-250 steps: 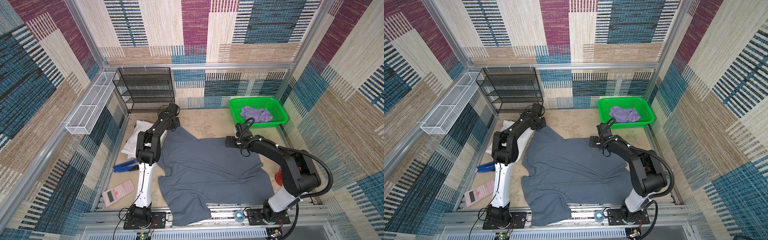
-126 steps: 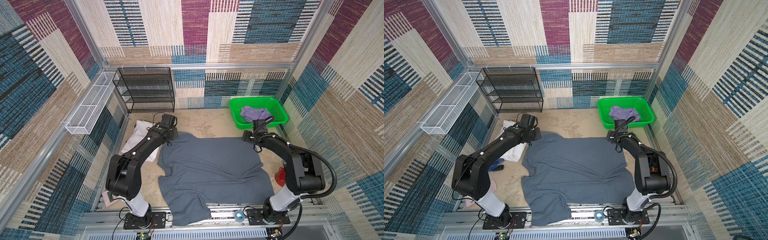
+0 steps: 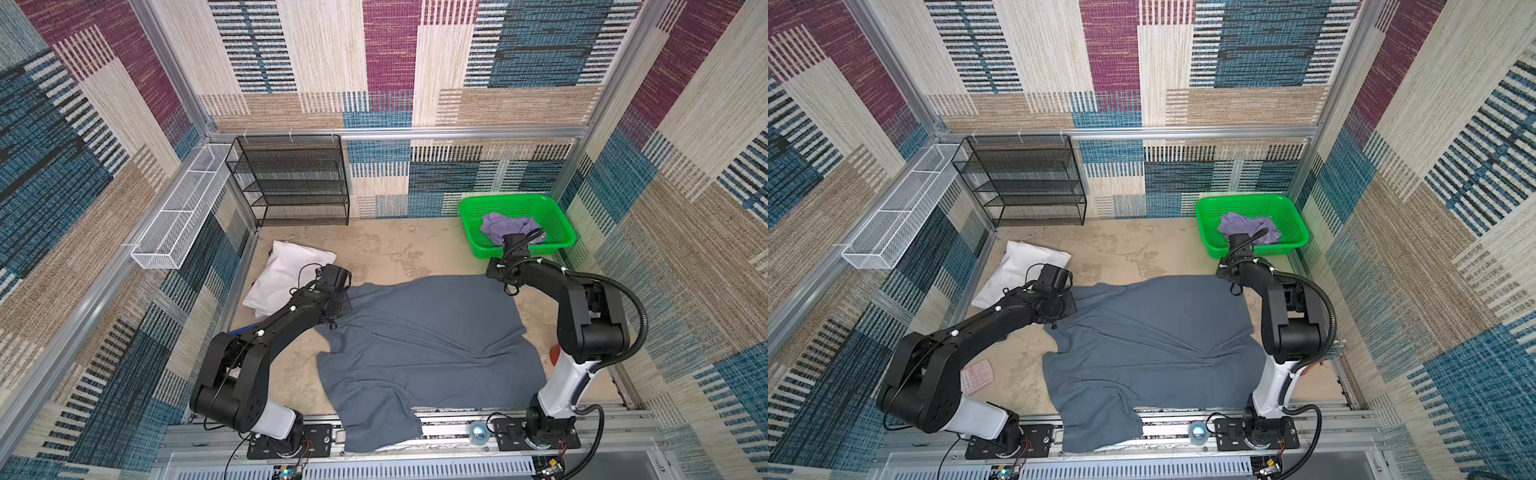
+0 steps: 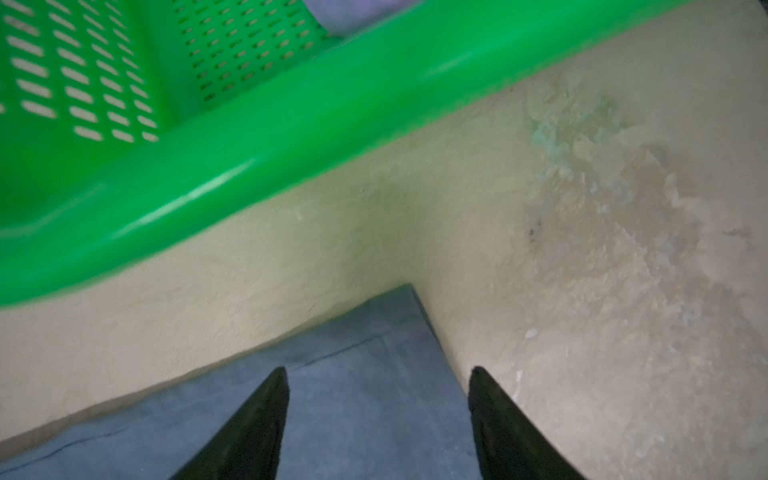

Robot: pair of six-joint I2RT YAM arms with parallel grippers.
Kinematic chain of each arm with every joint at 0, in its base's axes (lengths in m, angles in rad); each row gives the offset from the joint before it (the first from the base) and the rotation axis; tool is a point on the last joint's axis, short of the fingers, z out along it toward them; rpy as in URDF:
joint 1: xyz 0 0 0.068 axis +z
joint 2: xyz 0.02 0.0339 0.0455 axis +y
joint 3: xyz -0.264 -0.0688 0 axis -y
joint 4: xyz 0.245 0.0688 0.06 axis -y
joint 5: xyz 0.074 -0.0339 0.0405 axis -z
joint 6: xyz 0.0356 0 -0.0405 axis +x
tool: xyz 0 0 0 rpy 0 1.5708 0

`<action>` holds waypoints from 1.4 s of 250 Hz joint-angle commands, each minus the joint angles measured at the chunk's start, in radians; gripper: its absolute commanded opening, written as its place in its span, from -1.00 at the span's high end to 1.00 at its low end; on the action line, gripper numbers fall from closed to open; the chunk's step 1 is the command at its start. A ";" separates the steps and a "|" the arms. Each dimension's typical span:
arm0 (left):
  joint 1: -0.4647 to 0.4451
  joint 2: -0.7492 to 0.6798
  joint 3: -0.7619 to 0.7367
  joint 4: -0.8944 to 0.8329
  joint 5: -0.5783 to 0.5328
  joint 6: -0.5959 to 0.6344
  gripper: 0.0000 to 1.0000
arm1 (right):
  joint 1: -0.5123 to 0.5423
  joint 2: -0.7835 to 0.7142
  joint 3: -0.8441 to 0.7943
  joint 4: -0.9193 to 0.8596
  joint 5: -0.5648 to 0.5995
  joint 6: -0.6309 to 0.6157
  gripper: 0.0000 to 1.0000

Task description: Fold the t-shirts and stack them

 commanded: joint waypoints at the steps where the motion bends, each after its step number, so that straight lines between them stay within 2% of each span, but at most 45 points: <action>1: 0.000 -0.010 -0.010 0.029 0.001 -0.014 1.00 | -0.006 0.032 0.034 0.028 0.012 -0.009 -0.21; 139: 0.000 0.017 -0.005 0.057 0.047 -0.010 1.00 | -0.015 0.126 0.025 0.053 0.010 0.017 0.10; 202: -0.001 0.007 -0.001 0.052 0.038 0.002 1.00 | -0.018 0.115 0.027 0.051 -0.011 0.012 0.58; 213: -0.001 0.004 0.006 0.053 0.039 0.007 1.00 | -0.018 0.110 0.030 0.049 -0.009 0.007 0.75; 221: -0.001 0.006 0.014 0.049 0.039 0.011 1.00 | -0.018 0.103 0.031 0.048 -0.008 0.002 1.00; 277: 0.005 0.024 0.106 0.022 0.016 0.069 1.00 | -0.017 0.001 0.011 0.041 -0.021 -0.009 1.00; 350: 0.053 0.147 0.431 -0.073 -0.048 0.231 1.00 | -0.036 -0.103 0.089 -0.012 0.020 -0.049 1.00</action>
